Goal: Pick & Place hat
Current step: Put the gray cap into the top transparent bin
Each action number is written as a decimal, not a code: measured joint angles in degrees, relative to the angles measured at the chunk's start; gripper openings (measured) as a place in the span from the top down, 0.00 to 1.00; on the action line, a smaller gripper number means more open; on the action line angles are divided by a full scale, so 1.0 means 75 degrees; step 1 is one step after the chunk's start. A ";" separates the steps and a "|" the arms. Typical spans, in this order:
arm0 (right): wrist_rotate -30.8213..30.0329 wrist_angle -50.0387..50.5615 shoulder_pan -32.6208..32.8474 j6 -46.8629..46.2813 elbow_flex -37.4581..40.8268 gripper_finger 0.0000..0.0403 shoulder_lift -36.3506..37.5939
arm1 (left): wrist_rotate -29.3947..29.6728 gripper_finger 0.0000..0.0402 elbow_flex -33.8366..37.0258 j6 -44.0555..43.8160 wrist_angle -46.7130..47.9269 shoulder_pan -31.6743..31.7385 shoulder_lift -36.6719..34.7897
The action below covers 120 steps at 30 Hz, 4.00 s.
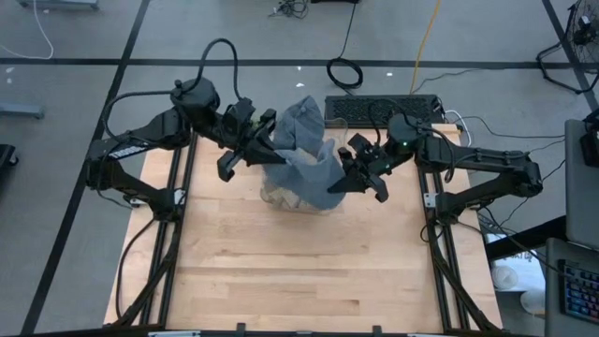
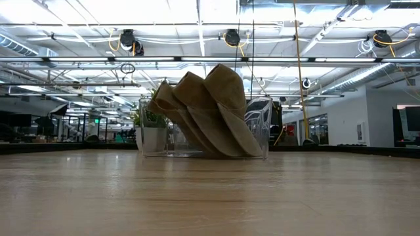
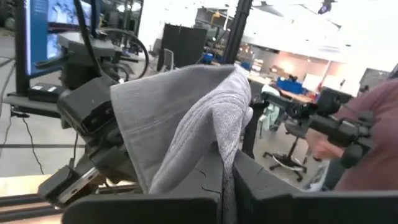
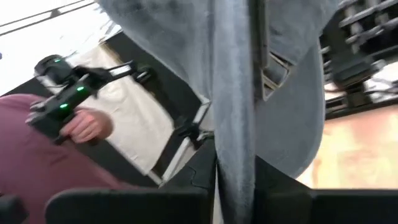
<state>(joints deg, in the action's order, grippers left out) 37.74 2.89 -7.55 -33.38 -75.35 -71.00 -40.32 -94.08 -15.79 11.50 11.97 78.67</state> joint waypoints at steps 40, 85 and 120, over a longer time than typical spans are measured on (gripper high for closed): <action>-0.5900 0.0261 -0.0096 0.3380 -0.0003 0.49 0.1291 | 0.4906 1.00 0.0003 -0.0484 0.2691 0.0903 -0.1779; -0.7207 0.1723 -0.0096 0.4747 -0.0003 0.49 0.3213 | 0.6385 1.00 0.0002 -0.0300 -0.0682 0.1547 0.1197; -0.6799 0.1717 -0.0093 0.4750 -0.0003 0.49 0.3206 | 0.6989 1.00 0.0003 -0.0835 -0.1777 0.1379 0.4113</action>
<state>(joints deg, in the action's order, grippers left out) -13.26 15.77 -8.25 2.24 -75.37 -46.96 12.09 -94.06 -22.05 -1.83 22.31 109.52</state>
